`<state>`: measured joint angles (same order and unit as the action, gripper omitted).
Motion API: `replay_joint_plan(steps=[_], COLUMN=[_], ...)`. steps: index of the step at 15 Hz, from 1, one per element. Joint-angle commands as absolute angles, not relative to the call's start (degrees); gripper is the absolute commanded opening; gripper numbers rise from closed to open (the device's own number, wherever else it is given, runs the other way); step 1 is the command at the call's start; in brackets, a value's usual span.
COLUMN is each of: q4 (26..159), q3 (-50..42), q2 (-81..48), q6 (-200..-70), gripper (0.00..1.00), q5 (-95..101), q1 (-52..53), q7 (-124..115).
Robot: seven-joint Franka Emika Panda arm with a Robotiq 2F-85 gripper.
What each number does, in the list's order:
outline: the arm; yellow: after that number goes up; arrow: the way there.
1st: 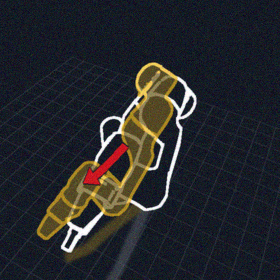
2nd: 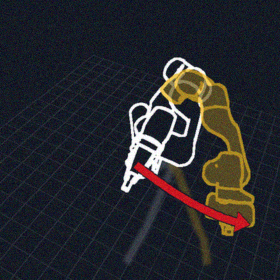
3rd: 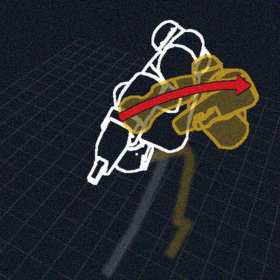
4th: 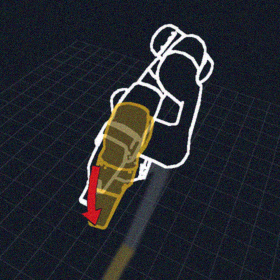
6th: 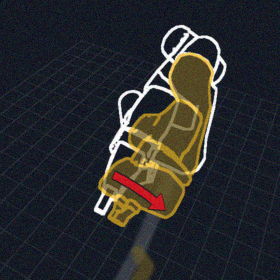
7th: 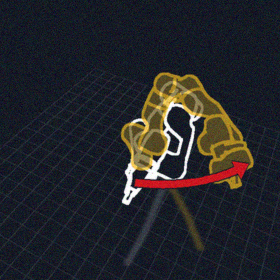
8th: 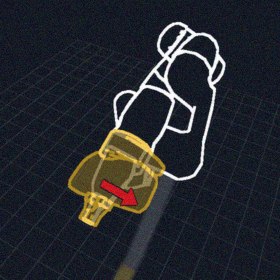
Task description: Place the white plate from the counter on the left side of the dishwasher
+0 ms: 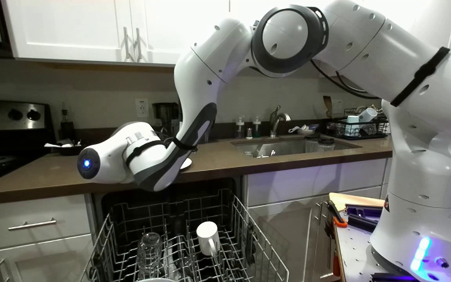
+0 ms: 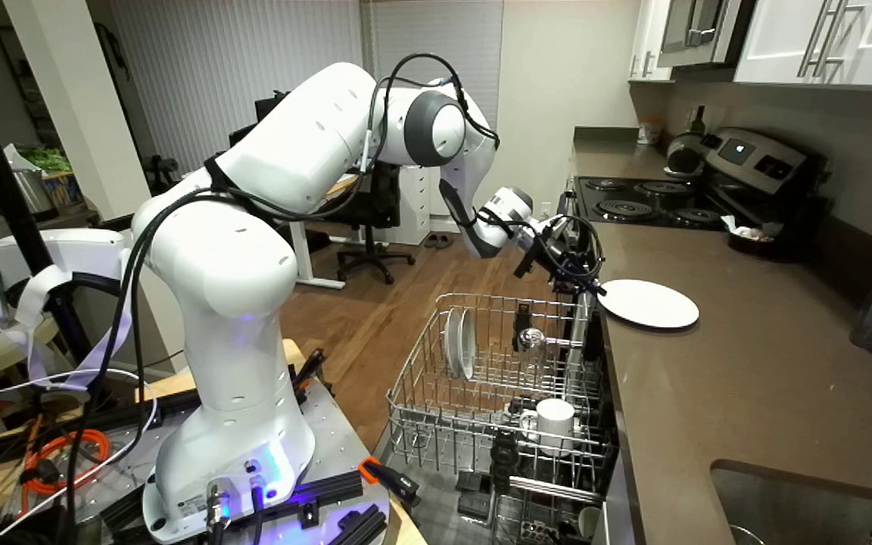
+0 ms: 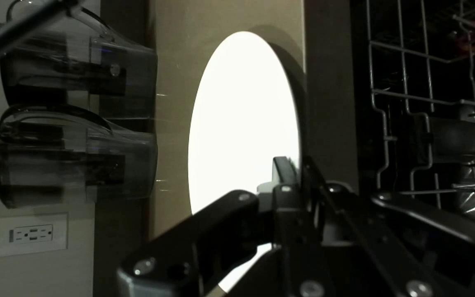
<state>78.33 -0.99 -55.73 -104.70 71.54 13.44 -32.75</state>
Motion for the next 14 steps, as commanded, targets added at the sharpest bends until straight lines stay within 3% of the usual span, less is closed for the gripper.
replay_joint_plan(steps=[1, 14], q4=[79.49, 78.32], q3=[-0.9, -1.08], q2=[-54.46, -54.77], q6=[-104.85, -99.0], gripper=[0.08, 0.07], q5=[71.67, 71.55], q1=[13.28, 16.04], q7=[-31.27, -30.66])
